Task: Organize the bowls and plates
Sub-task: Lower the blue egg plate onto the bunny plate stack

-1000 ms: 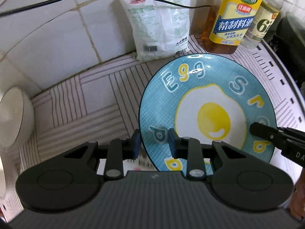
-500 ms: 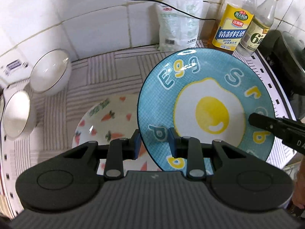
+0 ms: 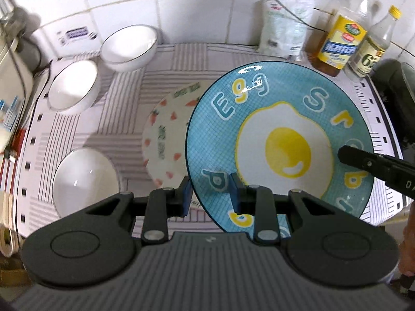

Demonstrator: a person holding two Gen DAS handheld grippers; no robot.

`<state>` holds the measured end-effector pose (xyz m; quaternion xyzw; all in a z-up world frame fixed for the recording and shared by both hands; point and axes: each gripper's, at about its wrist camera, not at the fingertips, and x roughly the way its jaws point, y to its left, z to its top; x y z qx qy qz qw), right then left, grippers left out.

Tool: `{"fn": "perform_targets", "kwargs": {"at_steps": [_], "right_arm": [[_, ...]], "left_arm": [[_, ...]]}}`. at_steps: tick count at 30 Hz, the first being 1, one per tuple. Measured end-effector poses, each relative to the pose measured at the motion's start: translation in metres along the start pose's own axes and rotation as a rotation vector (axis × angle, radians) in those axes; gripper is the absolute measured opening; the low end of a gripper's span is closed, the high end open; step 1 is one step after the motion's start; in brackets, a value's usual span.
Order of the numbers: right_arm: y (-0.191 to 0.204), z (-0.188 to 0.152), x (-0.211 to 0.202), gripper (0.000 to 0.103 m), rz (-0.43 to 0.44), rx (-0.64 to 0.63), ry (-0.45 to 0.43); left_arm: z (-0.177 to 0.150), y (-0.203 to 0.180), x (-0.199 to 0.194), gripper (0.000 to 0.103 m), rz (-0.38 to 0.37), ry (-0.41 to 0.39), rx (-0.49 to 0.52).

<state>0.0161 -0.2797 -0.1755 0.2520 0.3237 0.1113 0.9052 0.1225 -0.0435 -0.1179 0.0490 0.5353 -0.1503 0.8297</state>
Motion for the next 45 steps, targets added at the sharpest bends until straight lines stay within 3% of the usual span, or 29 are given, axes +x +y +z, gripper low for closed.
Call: {"fn": "perform_targets", "kwargs": {"at_steps": [11, 25, 36, 41, 45], "right_arm": [[0.018, -0.006, 0.041, 0.019, 0.012, -0.097, 0.122], [0.025, 0.005, 0.087, 0.019, -0.016, -0.163, 0.219], [0.045, 0.019, 0.110, 0.021, -0.142, -0.245, 0.246], [0.062, 0.014, 0.117, 0.029, -0.239, -0.375, 0.243], [0.064, 0.013, 0.120, 0.032, -0.269, -0.401, 0.234]], "left_arm": [[-0.022, 0.032, 0.021, 0.028, 0.036, 0.049, -0.111], [-0.019, 0.047, 0.051, 0.028, 0.055, 0.146, -0.191], [0.000, 0.044, 0.066, 0.028, 0.079, 0.189, -0.171], [0.004, 0.038, 0.074, 0.028, 0.095, 0.211, -0.148], [0.004, 0.037, 0.078, 0.028, 0.094, 0.224, -0.148]]}}
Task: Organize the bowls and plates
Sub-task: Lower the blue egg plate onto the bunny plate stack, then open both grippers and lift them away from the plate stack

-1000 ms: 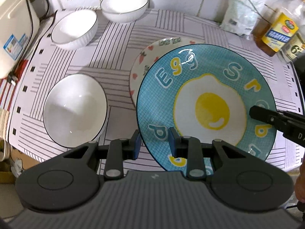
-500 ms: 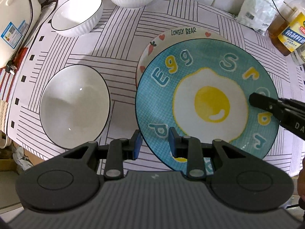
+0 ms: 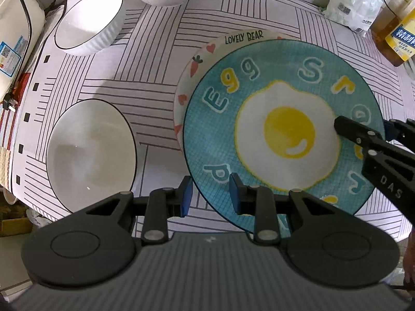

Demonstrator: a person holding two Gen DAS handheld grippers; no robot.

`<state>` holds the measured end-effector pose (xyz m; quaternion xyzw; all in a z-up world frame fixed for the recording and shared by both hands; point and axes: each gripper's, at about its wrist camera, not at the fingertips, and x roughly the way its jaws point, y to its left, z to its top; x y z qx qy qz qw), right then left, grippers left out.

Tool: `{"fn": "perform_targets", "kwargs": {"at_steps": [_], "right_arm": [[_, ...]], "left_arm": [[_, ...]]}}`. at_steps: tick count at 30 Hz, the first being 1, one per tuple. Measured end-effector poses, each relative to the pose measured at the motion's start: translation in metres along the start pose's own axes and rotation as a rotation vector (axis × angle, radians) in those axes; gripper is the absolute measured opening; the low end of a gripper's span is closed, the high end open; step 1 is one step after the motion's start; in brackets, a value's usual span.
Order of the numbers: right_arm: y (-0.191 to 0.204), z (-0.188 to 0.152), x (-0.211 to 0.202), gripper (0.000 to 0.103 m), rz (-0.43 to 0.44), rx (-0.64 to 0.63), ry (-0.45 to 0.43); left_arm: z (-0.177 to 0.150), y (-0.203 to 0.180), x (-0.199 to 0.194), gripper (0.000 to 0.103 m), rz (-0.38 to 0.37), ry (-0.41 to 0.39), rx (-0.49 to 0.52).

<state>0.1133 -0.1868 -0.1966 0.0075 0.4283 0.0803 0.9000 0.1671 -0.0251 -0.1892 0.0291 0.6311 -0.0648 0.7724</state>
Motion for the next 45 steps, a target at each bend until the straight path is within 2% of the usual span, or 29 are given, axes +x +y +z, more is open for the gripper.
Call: {"fn": "perform_targets", "kwargs": {"at_steps": [3, 8, 11, 16, 21, 23, 30, 35, 39, 41, 45], "right_arm": [[0.004, 0.001, 0.002, 0.038, -0.030, -0.009, 0.003], [0.016, -0.002, 0.008, 0.044, -0.127, -0.057, -0.013], [0.019, -0.004, 0.009, 0.046, -0.153, -0.059, -0.027], [0.015, -0.007, 0.017, 0.046, -0.148, -0.030, -0.024], [0.024, -0.006, 0.018, 0.043, -0.168, -0.083, -0.006], [0.032, -0.004, 0.001, 0.044, -0.191, -0.140, -0.044], [0.038, -0.002, -0.053, 0.046, -0.131, -0.154, -0.107], [0.041, -0.007, -0.083, 0.067, -0.069, -0.118, -0.149], [0.041, -0.015, -0.095, 0.068, -0.066, -0.095, -0.157], [0.041, -0.018, -0.102, 0.072, -0.078, -0.086, -0.162], [0.043, -0.022, -0.121, 0.079, -0.069, -0.079, -0.192]], "left_arm": [[0.001, -0.003, 0.002, 0.028, 0.005, 0.004, 0.008], [0.001, -0.004, 0.003, 0.028, 0.019, -0.006, 0.007], [0.001, -0.004, 0.003, 0.028, 0.031, -0.019, 0.011], [0.003, -0.004, 0.003, 0.028, 0.048, -0.022, 0.013], [0.000, 0.003, -0.009, 0.028, 0.024, -0.027, -0.006], [-0.005, 0.004, -0.020, 0.028, 0.019, -0.042, -0.004], [-0.023, 0.001, -0.064, 0.028, -0.008, -0.114, 0.036], [-0.039, 0.001, -0.100, 0.032, -0.024, -0.189, 0.072], [-0.052, 0.002, -0.121, 0.036, -0.009, -0.218, 0.089], [-0.058, 0.006, -0.130, 0.042, -0.010, -0.226, 0.091], [-0.071, 0.013, -0.142, 0.049, -0.003, -0.242, 0.089]]}}
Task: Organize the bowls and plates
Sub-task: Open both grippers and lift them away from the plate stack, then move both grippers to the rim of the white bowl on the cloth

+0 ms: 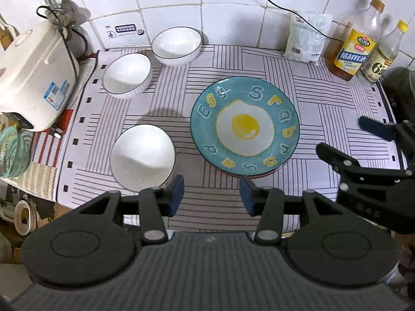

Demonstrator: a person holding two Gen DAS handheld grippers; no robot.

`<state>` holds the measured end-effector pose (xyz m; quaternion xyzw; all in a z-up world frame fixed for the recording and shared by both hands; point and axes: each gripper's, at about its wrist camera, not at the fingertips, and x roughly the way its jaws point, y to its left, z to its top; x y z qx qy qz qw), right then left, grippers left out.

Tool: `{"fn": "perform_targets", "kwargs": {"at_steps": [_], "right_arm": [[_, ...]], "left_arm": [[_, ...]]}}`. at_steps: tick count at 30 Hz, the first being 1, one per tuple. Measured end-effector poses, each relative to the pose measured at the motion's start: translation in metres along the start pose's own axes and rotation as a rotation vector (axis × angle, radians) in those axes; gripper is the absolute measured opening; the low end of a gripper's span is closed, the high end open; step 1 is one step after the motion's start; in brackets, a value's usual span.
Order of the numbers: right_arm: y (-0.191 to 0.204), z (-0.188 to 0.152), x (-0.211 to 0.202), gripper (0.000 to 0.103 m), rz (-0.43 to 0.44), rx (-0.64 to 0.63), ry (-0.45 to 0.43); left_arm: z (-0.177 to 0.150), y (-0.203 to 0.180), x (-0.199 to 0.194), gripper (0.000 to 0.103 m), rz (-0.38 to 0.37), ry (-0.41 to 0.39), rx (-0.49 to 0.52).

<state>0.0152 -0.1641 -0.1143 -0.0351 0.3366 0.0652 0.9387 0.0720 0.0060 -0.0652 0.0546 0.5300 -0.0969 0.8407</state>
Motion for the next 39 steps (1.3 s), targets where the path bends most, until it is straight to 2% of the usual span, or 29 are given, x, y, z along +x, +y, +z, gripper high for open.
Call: {"fn": "perform_targets", "kwargs": {"at_steps": [1, 2, 7, 10, 15, 17, 22, 29, 32, 39], "right_arm": [[0.001, 0.001, -0.005, 0.087, -0.001, 0.001, -0.004], [0.002, 0.001, -0.010, 0.091, -0.004, 0.002, -0.010], [0.015, 0.007, -0.036, 0.093, -0.004, -0.009, -0.038], [0.026, 0.011, -0.050, 0.095, -0.018, -0.016, -0.055], [0.048, 0.016, -0.069, 0.095, -0.047, -0.053, -0.106], [0.057, 0.017, -0.076, 0.095, -0.030, -0.054, -0.121], [0.078, 0.018, -0.076, 0.095, 0.025, -0.038, -0.125], [0.109, 0.018, -0.059, 0.095, 0.102, 0.012, -0.115], [0.123, 0.018, -0.044, 0.095, 0.104, 0.015, -0.101], [0.148, 0.017, 0.004, 0.095, 0.123, -0.017, -0.118]], "left_arm": [[-0.002, 0.001, -0.002, 0.051, -0.001, -0.002, -0.003], [-0.005, 0.004, -0.006, 0.053, -0.002, -0.005, -0.007], [-0.013, 0.018, -0.019, 0.066, -0.013, -0.009, -0.010], [-0.018, 0.029, -0.026, 0.084, -0.017, -0.015, -0.001], [-0.027, 0.051, -0.028, 0.089, -0.014, -0.007, 0.032], [-0.031, 0.062, -0.029, 0.094, -0.005, -0.018, 0.041], [-0.032, 0.096, -0.025, 0.094, 0.008, -0.008, 0.042], [-0.022, 0.151, -0.006, 0.094, -0.013, -0.008, 0.011], [-0.013, 0.172, 0.012, 0.094, -0.040, 0.008, -0.011], [-0.004, 0.199, 0.069, 0.091, -0.068, 0.034, 0.017]]}}
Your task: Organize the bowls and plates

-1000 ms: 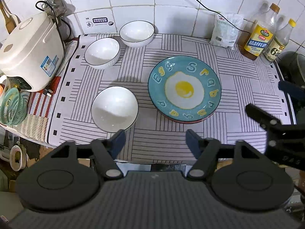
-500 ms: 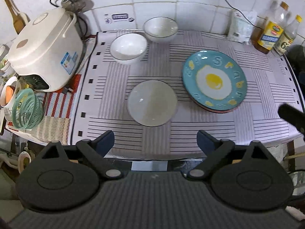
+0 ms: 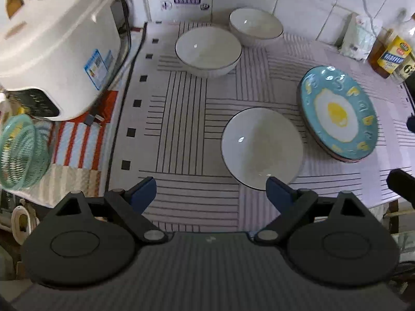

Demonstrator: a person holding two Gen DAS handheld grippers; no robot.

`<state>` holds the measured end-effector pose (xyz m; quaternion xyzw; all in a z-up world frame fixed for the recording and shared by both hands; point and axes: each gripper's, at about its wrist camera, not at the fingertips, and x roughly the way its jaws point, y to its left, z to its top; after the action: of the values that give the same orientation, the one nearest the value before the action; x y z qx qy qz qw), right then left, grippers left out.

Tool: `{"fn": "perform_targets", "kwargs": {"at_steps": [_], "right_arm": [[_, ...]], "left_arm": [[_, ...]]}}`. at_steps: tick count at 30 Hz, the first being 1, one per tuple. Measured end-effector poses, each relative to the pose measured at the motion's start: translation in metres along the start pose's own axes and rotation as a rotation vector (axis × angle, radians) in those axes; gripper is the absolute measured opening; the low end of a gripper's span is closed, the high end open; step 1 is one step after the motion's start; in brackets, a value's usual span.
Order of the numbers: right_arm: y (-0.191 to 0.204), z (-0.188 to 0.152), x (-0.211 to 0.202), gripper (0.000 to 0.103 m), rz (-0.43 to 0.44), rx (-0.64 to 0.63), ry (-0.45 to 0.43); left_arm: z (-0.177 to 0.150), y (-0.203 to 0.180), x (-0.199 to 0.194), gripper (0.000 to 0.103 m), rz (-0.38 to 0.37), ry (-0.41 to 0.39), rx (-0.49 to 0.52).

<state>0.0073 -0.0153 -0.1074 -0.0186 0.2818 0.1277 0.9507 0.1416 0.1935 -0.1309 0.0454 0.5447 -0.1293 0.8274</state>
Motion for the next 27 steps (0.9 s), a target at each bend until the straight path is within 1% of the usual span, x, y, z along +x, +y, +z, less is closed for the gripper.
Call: {"fn": "perform_targets", "kwargs": {"at_steps": [3, 5, 8, 11, 15, 16, 17, 18, 19, 20, 21, 23, 24, 25, 27], "right_arm": [[0.006, -0.006, 0.029, 0.094, 0.009, -0.012, -0.024], [0.013, -0.013, 0.051, 0.093, -0.013, -0.032, -0.020], [0.024, -0.025, 0.083, 0.087, -0.035, -0.058, 0.019], [0.031, -0.036, 0.107, 0.087, -0.044, -0.041, 0.064], [0.026, -0.046, 0.129, 0.087, -0.072, 0.054, 0.132], [0.022, -0.047, 0.132, 0.087, -0.077, 0.090, 0.134], [0.020, -0.048, 0.133, 0.087, -0.081, 0.123, 0.134], [0.016, -0.049, 0.134, 0.086, -0.079, 0.163, 0.134], [0.013, -0.050, 0.135, 0.082, -0.074, 0.200, 0.139], [0.010, -0.051, 0.137, 0.074, -0.070, 0.229, 0.145], [0.009, -0.053, 0.139, 0.068, -0.067, 0.255, 0.154], [0.007, -0.057, 0.145, 0.048, -0.070, 0.293, 0.189], [0.008, -0.058, 0.149, 0.042, -0.068, 0.308, 0.209], [0.007, -0.060, 0.154, 0.032, -0.062, 0.328, 0.231], [0.006, -0.063, 0.158, 0.030, -0.059, 0.378, 0.226]], "left_arm": [[0.000, 0.010, 0.031, 0.088, -0.005, 0.027, 0.016], [-0.001, 0.014, 0.047, 0.082, -0.016, 0.050, 0.021], [-0.002, 0.014, 0.062, 0.079, -0.051, 0.065, 0.020], [0.000, 0.014, 0.068, 0.079, -0.093, 0.047, 0.021], [0.005, 0.010, 0.073, 0.076, -0.109, 0.043, 0.042], [0.006, 0.011, 0.075, 0.072, -0.116, 0.043, 0.046], [0.007, 0.012, 0.077, 0.065, -0.126, 0.043, 0.043], [0.008, 0.013, 0.079, 0.061, -0.136, 0.045, 0.041], [0.009, 0.013, 0.081, 0.051, -0.146, 0.049, 0.038], [0.010, 0.014, 0.084, 0.042, -0.157, 0.053, 0.035], [0.011, 0.015, 0.087, 0.038, -0.176, 0.057, 0.028], [0.013, 0.013, 0.091, 0.025, -0.210, 0.061, 0.035], [0.013, 0.011, 0.092, 0.022, -0.218, 0.059, 0.046], [0.013, 0.009, 0.094, 0.017, -0.221, 0.058, 0.060], [0.014, 0.005, 0.093, 0.015, -0.220, 0.050, 0.085]]}}
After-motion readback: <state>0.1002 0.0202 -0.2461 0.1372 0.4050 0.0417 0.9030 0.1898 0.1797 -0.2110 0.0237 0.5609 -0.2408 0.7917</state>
